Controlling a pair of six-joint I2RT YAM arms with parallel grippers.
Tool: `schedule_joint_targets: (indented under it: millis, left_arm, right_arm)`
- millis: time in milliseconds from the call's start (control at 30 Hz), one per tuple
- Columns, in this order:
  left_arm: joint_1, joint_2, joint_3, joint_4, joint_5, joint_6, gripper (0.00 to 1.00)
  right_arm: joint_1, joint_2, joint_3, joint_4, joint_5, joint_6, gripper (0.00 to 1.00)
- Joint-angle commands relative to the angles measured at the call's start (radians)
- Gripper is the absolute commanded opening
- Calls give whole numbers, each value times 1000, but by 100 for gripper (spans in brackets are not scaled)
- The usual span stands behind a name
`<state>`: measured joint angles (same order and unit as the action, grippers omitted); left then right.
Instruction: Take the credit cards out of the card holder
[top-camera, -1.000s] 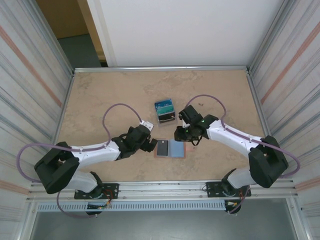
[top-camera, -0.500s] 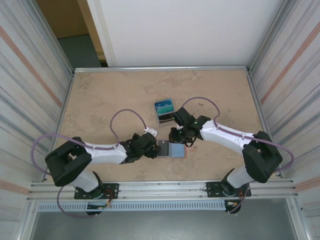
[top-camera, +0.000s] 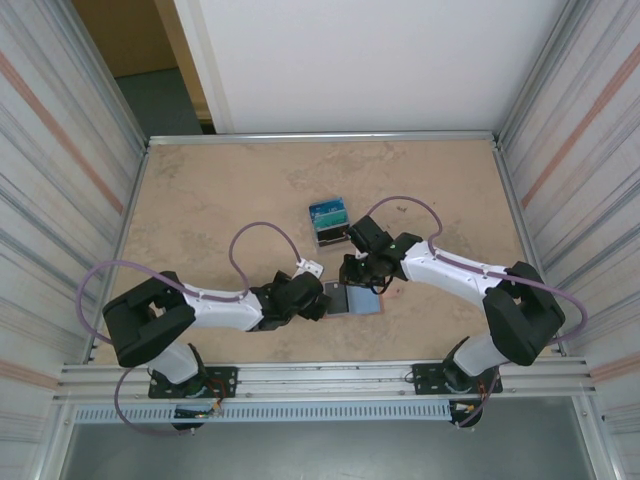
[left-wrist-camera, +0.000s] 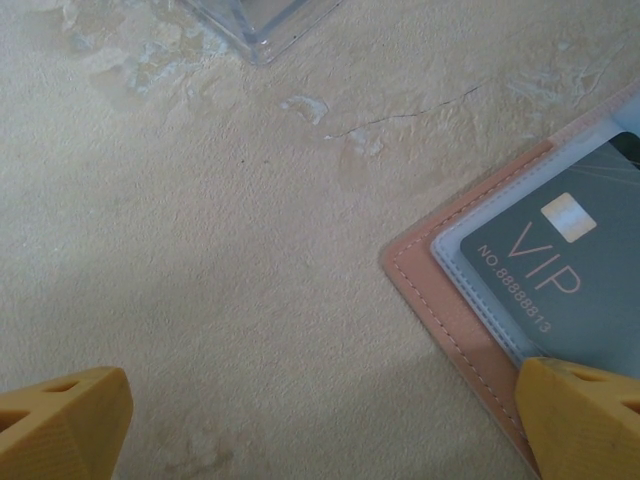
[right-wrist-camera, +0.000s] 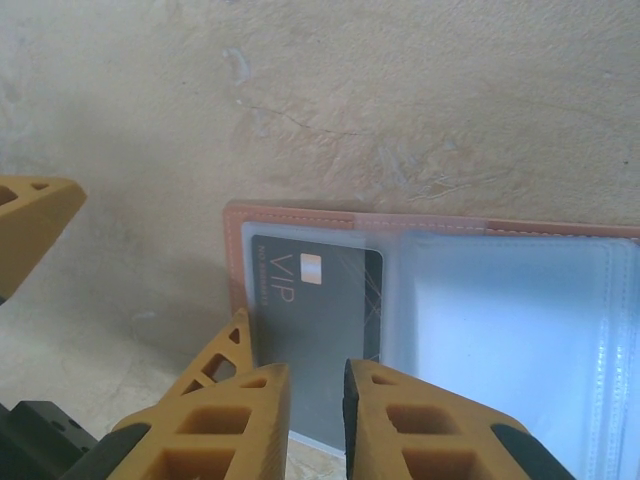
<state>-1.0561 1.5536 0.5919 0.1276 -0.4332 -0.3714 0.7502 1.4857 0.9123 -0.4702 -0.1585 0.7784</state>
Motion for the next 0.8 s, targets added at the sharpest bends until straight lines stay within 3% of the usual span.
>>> schedule_joint_targets:
  millis: [0,267,767]
  left_arm:
    - [-5,-32,12,-46,-54,-24,99]
    - [36,-77,19,-60,-34,-31,99]
    - [56,-7,66,-37,21,11,99]
  right_arm:
    - [-10,-7,-16,14,-19,21,21]
    - [-13,2,-25,43,-38,23,21]
    - [-4,59,-60,77,-69,41,16]
